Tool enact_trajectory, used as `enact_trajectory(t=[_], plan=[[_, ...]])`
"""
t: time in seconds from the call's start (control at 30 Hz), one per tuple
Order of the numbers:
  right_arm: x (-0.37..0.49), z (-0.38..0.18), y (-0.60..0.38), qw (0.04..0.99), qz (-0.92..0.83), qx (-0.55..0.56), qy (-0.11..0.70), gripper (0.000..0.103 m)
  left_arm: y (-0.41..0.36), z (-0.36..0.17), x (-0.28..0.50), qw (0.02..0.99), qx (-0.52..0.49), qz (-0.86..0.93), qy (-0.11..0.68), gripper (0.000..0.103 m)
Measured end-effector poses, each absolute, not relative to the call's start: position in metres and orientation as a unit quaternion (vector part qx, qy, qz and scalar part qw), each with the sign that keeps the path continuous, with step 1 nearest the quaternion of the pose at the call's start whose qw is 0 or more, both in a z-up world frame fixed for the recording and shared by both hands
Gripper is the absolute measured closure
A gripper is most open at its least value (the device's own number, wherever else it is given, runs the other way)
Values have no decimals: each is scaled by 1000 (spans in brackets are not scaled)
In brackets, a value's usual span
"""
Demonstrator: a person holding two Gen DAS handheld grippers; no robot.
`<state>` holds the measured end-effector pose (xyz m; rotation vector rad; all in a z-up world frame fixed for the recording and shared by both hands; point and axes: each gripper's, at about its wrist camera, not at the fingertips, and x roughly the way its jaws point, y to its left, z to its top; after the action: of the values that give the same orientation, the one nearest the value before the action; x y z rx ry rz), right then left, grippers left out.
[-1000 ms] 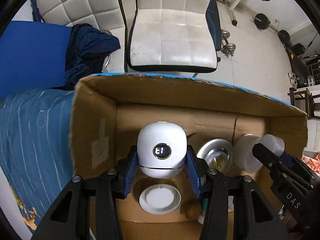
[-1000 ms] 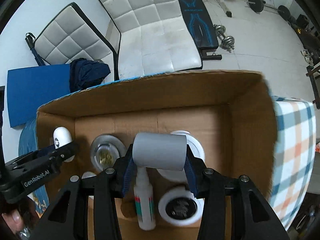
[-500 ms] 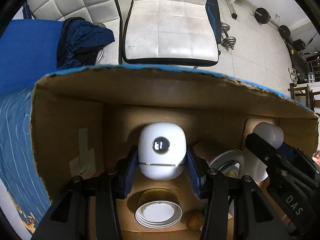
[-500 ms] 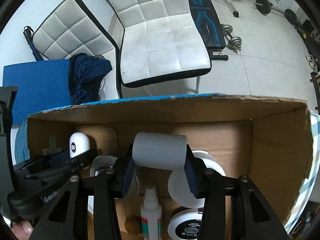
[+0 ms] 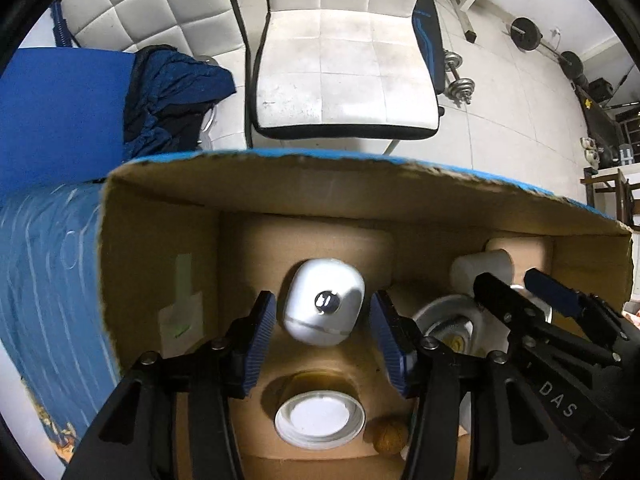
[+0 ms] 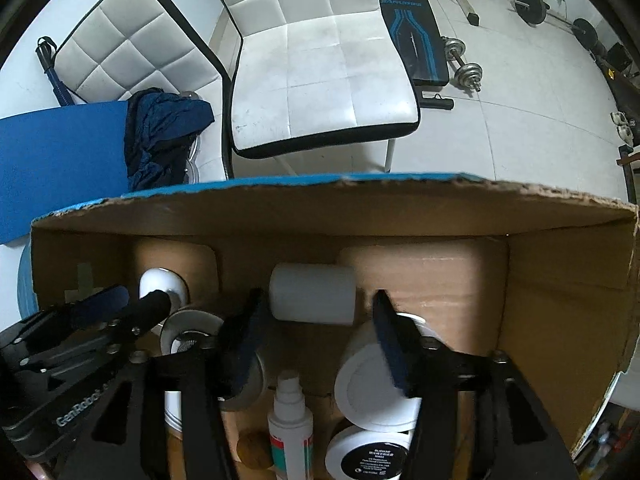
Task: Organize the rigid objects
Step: 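Lower the earbud case and cylinder cap into the box and open both grippers, then lift both open grippers up away from the box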
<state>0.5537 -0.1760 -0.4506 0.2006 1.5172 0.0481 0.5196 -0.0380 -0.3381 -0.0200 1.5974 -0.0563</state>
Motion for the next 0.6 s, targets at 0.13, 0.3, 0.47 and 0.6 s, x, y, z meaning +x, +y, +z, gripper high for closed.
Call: enact_trajectory(t=[0.13,0.3,0.47,0.6], plan=[[546,-440,-177,724,24,80,685,35,-38,-326,513,701,-16,-29,713,53],[530,-425,-179,727,16,60,684,24,-35,-307,503,718,-5,-22,696,19],[503,-411,-183,735,14,27,678,7,-37,-289,488,733,2,-22,680,6],[479,-404,-186,734,13,20,678,0,-36,-275,468,746,0,-22,666,3]])
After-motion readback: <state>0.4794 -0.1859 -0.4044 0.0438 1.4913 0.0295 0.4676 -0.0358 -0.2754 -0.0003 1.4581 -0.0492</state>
